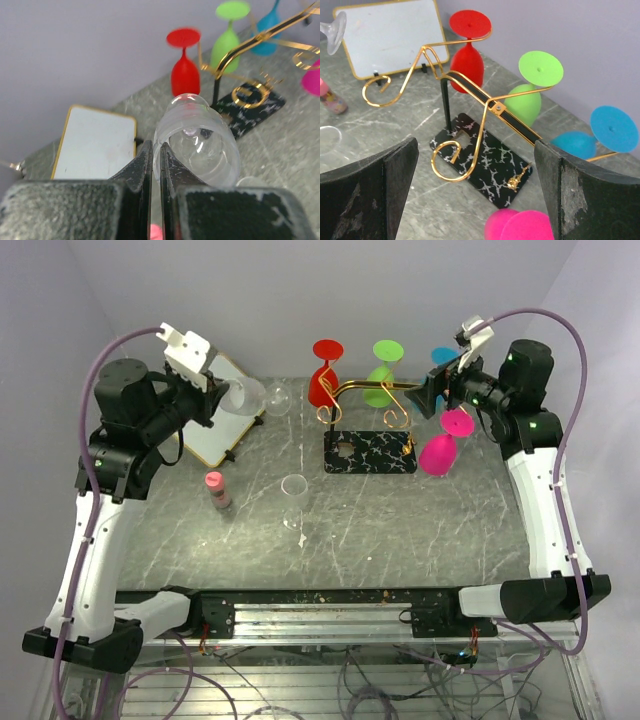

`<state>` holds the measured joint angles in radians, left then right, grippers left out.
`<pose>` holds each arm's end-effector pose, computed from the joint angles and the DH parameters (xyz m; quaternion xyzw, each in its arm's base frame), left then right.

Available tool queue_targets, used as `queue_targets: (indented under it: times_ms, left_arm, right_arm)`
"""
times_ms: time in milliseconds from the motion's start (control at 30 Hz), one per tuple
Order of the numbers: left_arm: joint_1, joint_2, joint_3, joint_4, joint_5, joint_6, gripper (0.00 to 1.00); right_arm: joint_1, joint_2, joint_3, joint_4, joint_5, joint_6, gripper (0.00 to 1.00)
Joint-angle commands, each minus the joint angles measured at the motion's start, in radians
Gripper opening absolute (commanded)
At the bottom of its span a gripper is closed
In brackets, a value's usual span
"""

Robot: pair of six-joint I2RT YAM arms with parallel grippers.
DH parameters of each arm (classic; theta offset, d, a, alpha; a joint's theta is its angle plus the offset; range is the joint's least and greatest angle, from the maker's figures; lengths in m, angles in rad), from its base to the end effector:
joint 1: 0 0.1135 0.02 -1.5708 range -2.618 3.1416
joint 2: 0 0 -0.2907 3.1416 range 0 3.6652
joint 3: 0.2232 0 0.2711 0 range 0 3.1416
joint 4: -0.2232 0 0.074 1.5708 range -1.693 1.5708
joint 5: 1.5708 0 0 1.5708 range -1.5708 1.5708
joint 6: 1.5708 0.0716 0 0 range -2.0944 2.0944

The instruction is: Place the wine glass upside down on the wine glass rack

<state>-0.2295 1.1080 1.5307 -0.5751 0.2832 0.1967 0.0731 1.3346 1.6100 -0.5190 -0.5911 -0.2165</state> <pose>0.2367 -0.0759 0.5151 0.2487 0.7149 -0.1177 0.6429 0.3158 0.0631 0.4936 -0.2863 0.7199 0.1866 0.6042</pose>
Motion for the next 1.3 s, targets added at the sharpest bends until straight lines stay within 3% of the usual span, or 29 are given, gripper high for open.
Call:
queue_targets:
  times_ms: [0,200,300,633,800,1000,1167,1267]
  left_arm:
    - [0.009,0.013,0.101,0.122,0.212,-0.114,0.07]
    - [0.007,0.079,0.150,0.206,0.308,-0.239,0.07]
    - [0.007,0.101,0.158,0.244,0.323,-0.289,0.07]
    - [0.007,0.114,0.121,0.281,0.333,-0.326,0.07]
    - [0.007,0.113,0.115,0.280,0.334,-0.318,0.07]
    - [0.007,0.118,0.107,0.283,0.333,-0.309,0.07]
    - [0.007,0.119,0.101,0.286,0.333,-0.304,0.07]
    - [0.007,0.117,0.094,0.286,0.331,-0.297,0.07]
  right_arm:
    - [-0.001,-0.003,0.024,0.096,-0.082,0.121,0.98]
    - [0.007,0.047,-0.030,0.329,-0.285,0.422,0.92]
    - [0.051,0.081,-0.043,0.399,-0.312,0.534,0.89]
    - [0.271,0.192,0.027,0.310,-0.092,0.507,0.81]
    - [0.306,0.232,0.028,0.333,-0.125,0.542,0.75]
    - [0.328,0.259,0.037,0.359,-0.154,0.578,0.59]
    - [0.346,0.273,0.036,0.373,-0.165,0.597,0.37]
    - [0.353,0.278,0.037,0.376,-0.166,0.601,0.33]
